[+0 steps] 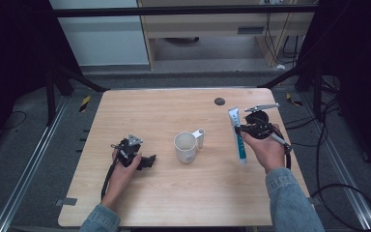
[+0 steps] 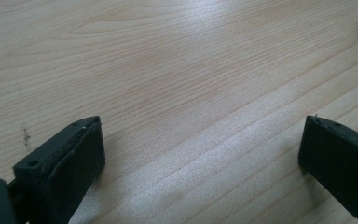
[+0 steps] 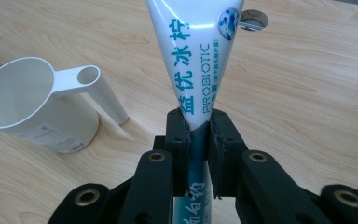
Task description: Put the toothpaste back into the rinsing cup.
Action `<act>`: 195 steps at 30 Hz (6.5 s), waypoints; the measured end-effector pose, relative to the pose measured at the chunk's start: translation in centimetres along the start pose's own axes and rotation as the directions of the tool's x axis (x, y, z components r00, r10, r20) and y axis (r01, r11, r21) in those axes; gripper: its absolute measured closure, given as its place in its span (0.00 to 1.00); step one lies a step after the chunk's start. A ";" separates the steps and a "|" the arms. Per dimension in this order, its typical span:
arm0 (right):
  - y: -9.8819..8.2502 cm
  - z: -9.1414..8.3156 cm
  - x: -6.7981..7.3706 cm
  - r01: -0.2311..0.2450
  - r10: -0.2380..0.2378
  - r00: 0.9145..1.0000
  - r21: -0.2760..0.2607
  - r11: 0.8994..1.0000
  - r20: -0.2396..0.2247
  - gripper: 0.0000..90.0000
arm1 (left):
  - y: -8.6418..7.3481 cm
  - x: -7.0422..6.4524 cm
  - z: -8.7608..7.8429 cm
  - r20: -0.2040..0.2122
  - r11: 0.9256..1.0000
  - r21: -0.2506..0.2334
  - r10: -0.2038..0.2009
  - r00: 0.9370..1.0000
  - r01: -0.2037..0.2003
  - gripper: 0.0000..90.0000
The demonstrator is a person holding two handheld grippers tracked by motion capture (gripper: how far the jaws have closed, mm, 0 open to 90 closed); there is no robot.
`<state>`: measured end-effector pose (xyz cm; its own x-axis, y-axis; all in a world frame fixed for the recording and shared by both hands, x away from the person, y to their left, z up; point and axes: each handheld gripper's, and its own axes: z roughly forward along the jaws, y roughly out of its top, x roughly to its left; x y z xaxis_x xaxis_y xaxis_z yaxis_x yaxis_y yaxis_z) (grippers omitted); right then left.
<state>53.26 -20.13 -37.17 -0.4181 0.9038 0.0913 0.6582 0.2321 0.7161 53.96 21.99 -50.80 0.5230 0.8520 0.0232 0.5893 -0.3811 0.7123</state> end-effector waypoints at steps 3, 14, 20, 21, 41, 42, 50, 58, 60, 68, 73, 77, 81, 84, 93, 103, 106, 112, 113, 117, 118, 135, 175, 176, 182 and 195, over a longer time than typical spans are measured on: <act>0.0 -0.1 -0.1 -0.001 0.001 1.000 -0.014 1.000 0.000 0.89 | 0.0 0.0 0.0 0.000 1.000 0.000 0.000 1.000 0.000 0.00; 0.2 -0.5 -0.2 -0.005 0.005 1.000 -0.037 0.999 0.011 0.89 | 0.0 0.0 0.0 0.000 1.000 0.000 0.000 1.000 0.000 0.00; 0.2 -0.5 0.0 -0.013 0.014 1.000 -0.058 0.998 0.014 0.89 | 0.0 0.0 0.0 0.000 1.000 0.000 0.000 1.000 0.000 0.00; 0.2 -0.6 0.1 -0.014 0.015 1.000 -0.064 0.998 0.012 0.89 | 0.0 0.0 0.0 0.000 1.000 0.000 0.000 1.000 0.000 0.00; 0.9 -1.6 2.4 -0.037 0.038 0.999 -0.205 0.978 0.001 0.89 | 0.0 0.0 0.0 -0.004 1.000 -0.001 -0.003 1.000 0.003 0.00; 0.9 -1.7 2.5 -0.040 0.041 0.999 -0.211 0.977 0.001 0.89 | 0.0 0.0 0.0 -0.004 1.000 -0.001 -0.003 1.000 0.003 0.00; 1.5 -2.1 3.1 -0.053 0.057 0.998 -0.241 0.969 0.011 0.89 | 0.0 -0.1 0.0 -0.004 1.000 -0.002 -0.006 1.000 0.006 0.00; 1.8 -2.3 4.1 -0.053 0.056 0.998 -0.248 0.967 0.004 0.88 | 0.0 -0.1 0.0 -0.004 1.000 -0.002 -0.007 1.000 0.007 0.00; 2.0 -2.4 4.3 -0.048 0.051 0.999 -0.257 0.965 0.002 0.89 | 0.0 -0.1 0.0 -0.004 1.000 -0.003 -0.006 1.000 0.006 0.00; 2.9 -2.8 5.6 -0.045 0.047 0.999 -0.314 0.948 0.000 0.89 | 0.0 -0.1 0.0 -0.004 1.000 -0.002 -0.004 1.000 0.004 0.00; 3.1 -2.5 6.1 -0.048 0.050 0.999 -0.333 0.942 -0.004 0.89 | 0.0 -0.1 0.0 -0.004 1.000 -0.002 -0.003 1.000 0.003 0.00; 3.1 -2.5 6.5 -0.043 0.049 0.999 -0.354 0.934 0.009 0.89 | 0.0 -0.1 0.0 -0.004 1.000 -0.005 -0.007 1.000 0.007 0.00; 3.2 -2.7 6.9 -0.041 0.052 0.999 -0.376 0.926 0.017 0.89 | 0.0 -0.1 0.0 -0.004 1.000 -0.005 -0.007 1.000 0.007 0.00; 3.2 -2.8 7.4 -0.028 0.047 0.998 -0.396 0.918 0.039 0.89 | 0.0 -0.1 0.0 -0.004 1.000 -0.005 -0.006 1.000 0.006 0.00; 3.5 -3.2 9.2 0.005 0.035 0.997 -0.469 0.883 0.075 0.88 | 0.0 -0.1 0.0 -0.004 1.000 -0.002 -0.003 1.000 0.003 0.00; 4.0 -2.9 9.5 -0.018 0.058 0.996 -0.509 0.860 0.062 0.89 | 0.0 -0.1 0.0 -0.004 1.000 -0.005 -0.007 1.000 0.007 0.00; 4.1 -2.9 9.7 -0.020 0.060 0.996 -0.519 0.855 0.061 0.88 | 0.0 -0.1 0.0 -0.004 1.000 -0.004 -0.006 1.000 0.006 0.00; 4.3 -2.7 10.3 -0.005 0.053 0.996 -0.538 0.843 0.074 0.88 | 0.0 -0.1 0.0 -0.004 1.000 -0.004 -0.006 1.000 0.006 0.00; 4.3 -2.7 10.3 -0.007 0.055 0.996 -0.541 0.841 0.072 0.88 | 0.0 -0.1 0.0 -0.004 1.000 -0.002 -0.004 1.000 0.004 0.00; 4.5 -2.6 10.6 -0.026 0.066 0.997 -0.553 0.833 0.052 0.88 | 0.0 -0.1 0.0 -0.004 1.000 -0.005 -0.006 1.000 0.006 0.00; 4.6 -2.5 10.7 -0.028 0.067 0.997 -0.554 0.832 0.049 0.88 | 0.0 -0.1 0.0 -0.004 1.000 -0.005 -0.007 1.000 0.007 0.00; 4.6 -1.4 13.2 -0.011 0.033 0.999 -0.567 0.823 0.028 0.88 | 0.0 0.0 0.0 0.000 1.000 -0.002 -0.001 1.000 0.001 0.00; 2.8 0.7 15.0 -0.004 0.001 1.000 -0.539 0.843 -0.006 0.88 | 0.0 0.0 0.0 0.002 1.000 -0.003 0.000 1.000 0.000 0.00; 2.7 0.8 14.9 -0.006 0.004 1.000 -0.537 0.843 -0.006 0.88 | 0.0 0.0 0.0 0.002 1.000 -0.003 0.000 1.000 0.000 0.00; 2.2 1.3 14.9 -0.012 0.008 1.000 -0.531 0.847 -0.010 0.88 | 0.0 0.0 0.0 0.002 1.000 -0.003 0.000 1.000 0.000 0.00; 1.1 2.7 15.3 -0.016 0.007 1.000 -0.506 0.863 -0.019 0.88 | 0.0 0.0 0.0 0.002 1.000 -0.003 0.000 1.000 0.000 0.00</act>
<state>49.32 -5.11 -36.86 -0.4253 0.8983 0.1100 0.2578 0.0038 0.9662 53.99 22.02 -50.82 0.5246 0.8511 0.0215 0.5872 -0.3800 0.7147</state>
